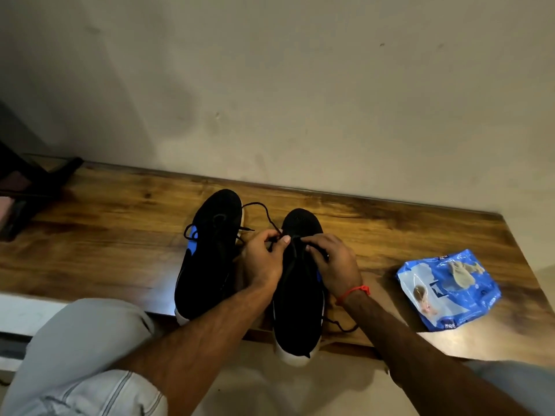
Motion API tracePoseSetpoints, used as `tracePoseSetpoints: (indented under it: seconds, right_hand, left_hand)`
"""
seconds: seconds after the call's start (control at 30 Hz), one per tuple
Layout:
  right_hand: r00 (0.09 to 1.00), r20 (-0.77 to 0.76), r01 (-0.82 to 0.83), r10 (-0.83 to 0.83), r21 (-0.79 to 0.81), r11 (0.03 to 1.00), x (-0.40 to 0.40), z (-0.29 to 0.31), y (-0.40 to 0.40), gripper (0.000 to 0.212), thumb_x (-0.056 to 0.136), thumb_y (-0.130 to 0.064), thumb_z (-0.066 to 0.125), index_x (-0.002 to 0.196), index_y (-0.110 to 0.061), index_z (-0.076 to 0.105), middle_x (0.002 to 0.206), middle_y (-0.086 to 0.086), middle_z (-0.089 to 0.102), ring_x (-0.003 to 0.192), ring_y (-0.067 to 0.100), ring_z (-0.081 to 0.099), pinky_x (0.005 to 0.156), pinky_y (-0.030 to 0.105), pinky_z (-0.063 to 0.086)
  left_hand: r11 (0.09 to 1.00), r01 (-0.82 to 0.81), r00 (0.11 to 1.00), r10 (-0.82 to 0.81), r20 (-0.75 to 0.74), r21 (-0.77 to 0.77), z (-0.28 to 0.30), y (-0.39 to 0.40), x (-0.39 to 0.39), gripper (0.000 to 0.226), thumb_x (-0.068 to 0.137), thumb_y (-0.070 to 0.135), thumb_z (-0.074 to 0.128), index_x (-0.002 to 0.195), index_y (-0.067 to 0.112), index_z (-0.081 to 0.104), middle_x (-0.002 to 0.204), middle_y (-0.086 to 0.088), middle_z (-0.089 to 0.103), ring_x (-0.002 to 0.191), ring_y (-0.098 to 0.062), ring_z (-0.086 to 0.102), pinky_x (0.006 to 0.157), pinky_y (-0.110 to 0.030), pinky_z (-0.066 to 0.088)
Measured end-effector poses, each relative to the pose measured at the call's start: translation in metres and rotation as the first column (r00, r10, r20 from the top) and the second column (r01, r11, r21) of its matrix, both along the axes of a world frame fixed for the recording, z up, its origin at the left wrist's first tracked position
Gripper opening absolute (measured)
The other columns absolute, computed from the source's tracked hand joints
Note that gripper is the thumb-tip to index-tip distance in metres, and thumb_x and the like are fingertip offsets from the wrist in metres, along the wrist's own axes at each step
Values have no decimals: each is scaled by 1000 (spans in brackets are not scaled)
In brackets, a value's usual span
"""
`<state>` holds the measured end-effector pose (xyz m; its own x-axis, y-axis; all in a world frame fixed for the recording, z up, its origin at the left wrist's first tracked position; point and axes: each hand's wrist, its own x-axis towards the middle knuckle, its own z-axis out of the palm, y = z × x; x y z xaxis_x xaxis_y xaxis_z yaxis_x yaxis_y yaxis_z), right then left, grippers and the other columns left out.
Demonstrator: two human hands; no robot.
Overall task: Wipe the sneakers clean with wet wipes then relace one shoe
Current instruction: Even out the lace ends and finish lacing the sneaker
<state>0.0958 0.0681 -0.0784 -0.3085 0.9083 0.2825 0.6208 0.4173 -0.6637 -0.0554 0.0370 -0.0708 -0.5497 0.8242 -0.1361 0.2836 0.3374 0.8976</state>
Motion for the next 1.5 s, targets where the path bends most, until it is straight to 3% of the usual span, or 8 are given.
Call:
tracePoseSetpoints:
  seconds: [0.1,0.47,0.73,0.9,1.0,1.2,1.3,1.5]
  right_hand:
    - [998,-62,34,-34,-3,999,0,-4,0,19,92,-8,66,106,-15,76,103,-4,68,96,-5,55,87,2,38]
    - [996,-86,35,-37,-21,999,-1,-8,-2,23,91,-5,65,106,-18,76,104,-3,71,97,1,59,90,10,44]
    - [994,-98,49,-54,-56,997,0,-10,0,25,90,-3,64,108,-18,76,105,-2,70,99,6,61,91,18,47]
    - [949,-256,115,-184,-263,958,2,-5,2,33,90,0,58,112,-19,74,109,-7,66,104,6,61,93,19,47]
    - [881,-360,153,-306,-394,906,2,-1,6,26,96,-13,62,102,-34,75,104,-3,71,89,9,64,80,33,55]
    - [789,-513,150,-338,-372,916,8,65,13,31,93,-2,64,117,-22,69,93,2,69,62,8,58,64,29,57]
    - [736,-586,146,-337,-349,926,9,108,14,22,92,-2,65,102,-19,74,81,2,71,62,10,59,69,33,58]
    - [685,-691,95,-231,-231,968,-10,219,12,13,90,-7,69,94,-18,74,86,5,75,75,17,66,73,28,56]
  left_hand:
    - [998,-39,999,41,-27,59,0,1,1,11,91,24,75,94,14,71,90,7,69,85,-6,60,63,-2,38]
    - [990,-133,990,135,34,-49,0,3,4,9,98,29,65,96,22,60,89,4,66,83,-14,65,58,-21,42]
    - [996,-64,997,66,28,-69,0,13,-6,10,96,30,68,94,23,61,93,4,68,83,-11,65,70,-28,53]
    - [1000,5,1000,-4,16,-7,1,13,-12,15,89,28,77,95,19,67,91,6,69,85,-8,65,65,-11,44]
    - [999,-28,999,28,17,43,9,3,-14,8,93,22,72,99,16,71,88,9,68,84,-4,64,70,-14,49]
    - [967,-122,958,55,281,225,52,-4,-29,18,98,7,64,109,19,71,78,1,75,60,-10,66,47,-26,49]
    - [963,-71,957,-8,290,259,87,2,-35,13,99,10,63,97,8,75,72,-1,72,55,-10,62,43,-25,47]
    - [927,-23,918,-129,376,374,206,17,-31,20,104,13,55,106,12,74,84,5,70,63,-2,56,55,-18,48]
